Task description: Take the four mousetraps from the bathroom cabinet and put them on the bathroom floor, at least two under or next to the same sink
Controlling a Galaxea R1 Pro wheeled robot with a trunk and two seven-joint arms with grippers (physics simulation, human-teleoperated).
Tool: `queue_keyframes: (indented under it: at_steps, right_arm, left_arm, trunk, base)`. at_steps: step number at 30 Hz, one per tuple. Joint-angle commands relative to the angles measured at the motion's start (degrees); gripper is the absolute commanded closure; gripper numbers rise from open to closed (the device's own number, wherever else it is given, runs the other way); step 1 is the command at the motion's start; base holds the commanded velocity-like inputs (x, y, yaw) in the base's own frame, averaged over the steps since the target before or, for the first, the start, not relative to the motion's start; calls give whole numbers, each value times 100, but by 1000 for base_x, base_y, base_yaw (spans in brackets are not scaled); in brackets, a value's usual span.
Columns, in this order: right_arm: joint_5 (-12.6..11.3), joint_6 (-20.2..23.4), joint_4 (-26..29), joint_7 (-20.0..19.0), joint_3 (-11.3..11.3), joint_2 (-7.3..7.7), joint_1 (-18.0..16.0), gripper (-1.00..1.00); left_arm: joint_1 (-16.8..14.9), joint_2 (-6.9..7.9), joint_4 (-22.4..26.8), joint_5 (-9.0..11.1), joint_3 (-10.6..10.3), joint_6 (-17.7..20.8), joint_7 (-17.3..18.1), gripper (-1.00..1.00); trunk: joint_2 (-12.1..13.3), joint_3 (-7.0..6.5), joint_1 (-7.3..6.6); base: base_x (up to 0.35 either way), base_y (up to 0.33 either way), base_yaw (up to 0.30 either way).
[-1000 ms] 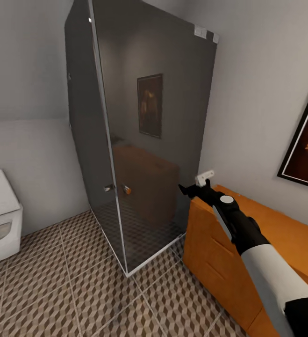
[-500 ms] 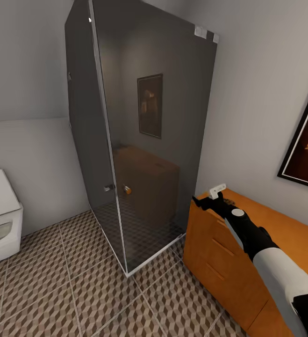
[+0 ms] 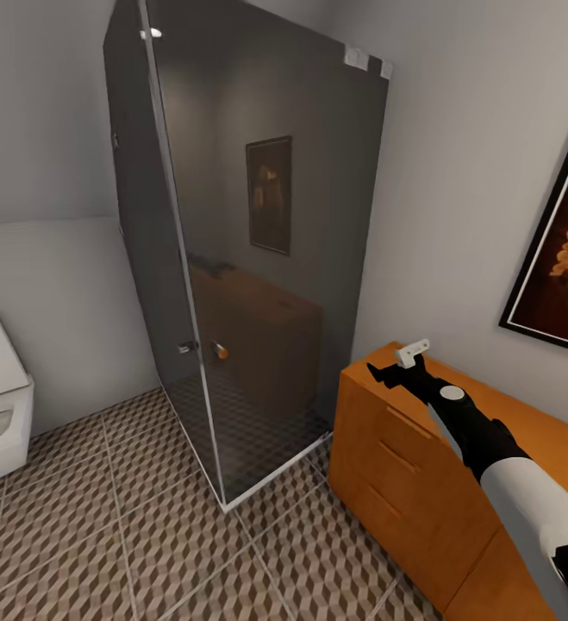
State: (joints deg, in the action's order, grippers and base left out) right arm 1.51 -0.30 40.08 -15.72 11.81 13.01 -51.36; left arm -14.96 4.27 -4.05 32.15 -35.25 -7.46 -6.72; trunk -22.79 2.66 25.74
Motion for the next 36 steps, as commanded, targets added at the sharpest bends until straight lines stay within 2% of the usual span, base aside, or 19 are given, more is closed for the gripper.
queue_keyframes:
  at_steps: [1,22,36]
  right_arm:
    - [16,-4,1,-3,14,8,-5,-100]
    - [-9,2,-17,-36,31,-14,-5,-100]
    - [-11,0,-328,-43,32,-17,-5,-100]
  left_arm:
    - [-7,-4,-17,19,-35,-28,-4,-100]
    - [-7,-5,-14,19,-34,-28,-4,-100]
    - [-7,-5,-17,19,-36,-33,-5,-100]
  trunk:
    - [-13,13,4]
    - [-13,13,4]
    - [-13,13,4]
  base:
    - [88,-176,0]
    - [142,-164,0]
    - [31,-25,0]
